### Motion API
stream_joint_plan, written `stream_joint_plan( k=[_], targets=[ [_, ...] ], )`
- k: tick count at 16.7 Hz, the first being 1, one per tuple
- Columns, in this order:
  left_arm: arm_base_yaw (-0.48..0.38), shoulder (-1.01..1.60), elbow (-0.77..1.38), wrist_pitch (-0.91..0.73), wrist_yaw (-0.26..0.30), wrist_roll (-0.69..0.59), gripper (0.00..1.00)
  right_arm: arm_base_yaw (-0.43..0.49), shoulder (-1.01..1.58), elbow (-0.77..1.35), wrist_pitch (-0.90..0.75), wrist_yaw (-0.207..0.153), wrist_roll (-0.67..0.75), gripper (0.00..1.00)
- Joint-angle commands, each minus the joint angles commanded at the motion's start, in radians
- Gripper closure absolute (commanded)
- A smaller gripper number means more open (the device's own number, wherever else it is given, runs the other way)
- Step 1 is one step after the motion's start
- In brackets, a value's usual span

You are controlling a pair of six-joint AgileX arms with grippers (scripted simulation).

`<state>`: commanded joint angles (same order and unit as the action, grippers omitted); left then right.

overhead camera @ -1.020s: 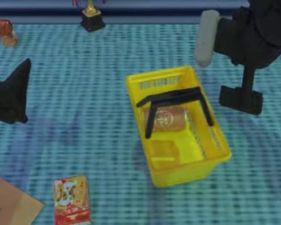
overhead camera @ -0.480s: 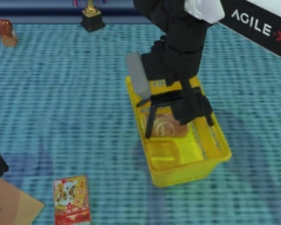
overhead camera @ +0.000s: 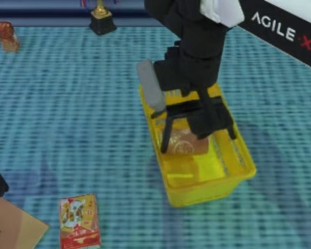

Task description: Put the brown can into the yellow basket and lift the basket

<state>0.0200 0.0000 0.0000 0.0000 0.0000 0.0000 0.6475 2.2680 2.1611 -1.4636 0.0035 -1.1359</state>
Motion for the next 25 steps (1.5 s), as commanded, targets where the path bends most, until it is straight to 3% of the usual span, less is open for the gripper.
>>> stream_joint_plan(
  k=[9, 22, 25],
  targets=[
    [0.000, 0.000, 0.000, 0.000, 0.000, 0.000, 0.00, 0.004, -0.010, -0.093, 0.082, 0.000, 0.001, 0.00],
    [0.000, 0.000, 0.000, 0.000, 0.000, 0.000, 0.00, 0.004, -0.010, -0.093, 0.082, 0.000, 0.001, 0.98],
    [0.000, 0.000, 0.000, 0.000, 0.000, 0.000, 0.00, 0.004, -0.010, -0.093, 0.082, 0.000, 0.001, 1.00]
  ],
)
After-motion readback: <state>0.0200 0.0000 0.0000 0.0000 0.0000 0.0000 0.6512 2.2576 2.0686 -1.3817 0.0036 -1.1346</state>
